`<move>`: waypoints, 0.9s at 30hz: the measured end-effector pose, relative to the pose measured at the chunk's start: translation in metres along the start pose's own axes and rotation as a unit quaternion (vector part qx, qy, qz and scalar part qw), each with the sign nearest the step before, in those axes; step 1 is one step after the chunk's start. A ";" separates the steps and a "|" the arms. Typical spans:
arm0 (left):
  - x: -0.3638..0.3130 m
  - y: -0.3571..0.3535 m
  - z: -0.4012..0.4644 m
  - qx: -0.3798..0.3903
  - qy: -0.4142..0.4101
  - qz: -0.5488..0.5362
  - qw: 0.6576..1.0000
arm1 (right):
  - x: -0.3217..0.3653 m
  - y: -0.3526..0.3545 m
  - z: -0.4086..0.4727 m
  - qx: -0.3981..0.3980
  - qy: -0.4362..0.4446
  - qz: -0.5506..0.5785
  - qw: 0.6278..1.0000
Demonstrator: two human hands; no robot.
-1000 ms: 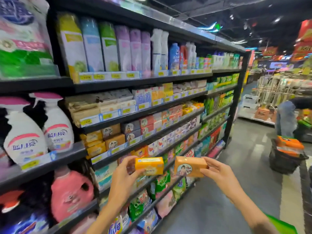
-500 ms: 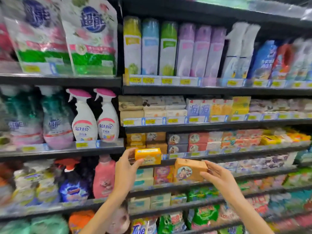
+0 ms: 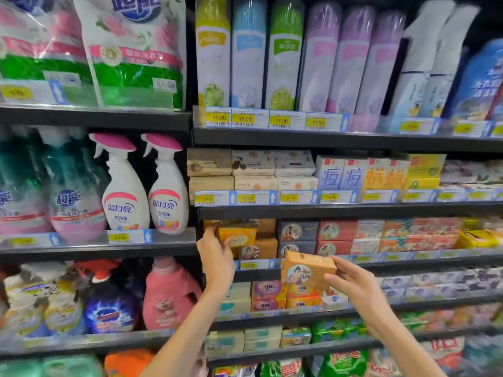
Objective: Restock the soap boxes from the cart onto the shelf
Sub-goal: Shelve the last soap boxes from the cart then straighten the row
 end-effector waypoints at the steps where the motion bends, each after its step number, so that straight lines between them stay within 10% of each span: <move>1: -0.001 -0.002 0.002 -0.010 0.009 0.003 1.000 | -0.003 0.000 0.004 -0.001 -0.003 0.001 1.000; 14: -0.010 -0.013 0.008 -0.057 0.057 0.077 0.994 | 0.010 -0.047 0.058 0.005 0.043 0.004 0.999; 27: -0.010 -0.014 -0.024 -0.006 -0.144 0.191 0.971 | 0.020 -0.095 0.072 -0.060 0.098 -0.047 0.992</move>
Point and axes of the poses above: each hand's wrist, its own z-axis towards the middle knuckle, its own y-axis out of the back of the hand, x = y × z, the point moved 8 cm from there along z, towards the middle knuckle, and after that the axes turned 11 degrees about z, right-handed, at the moved point
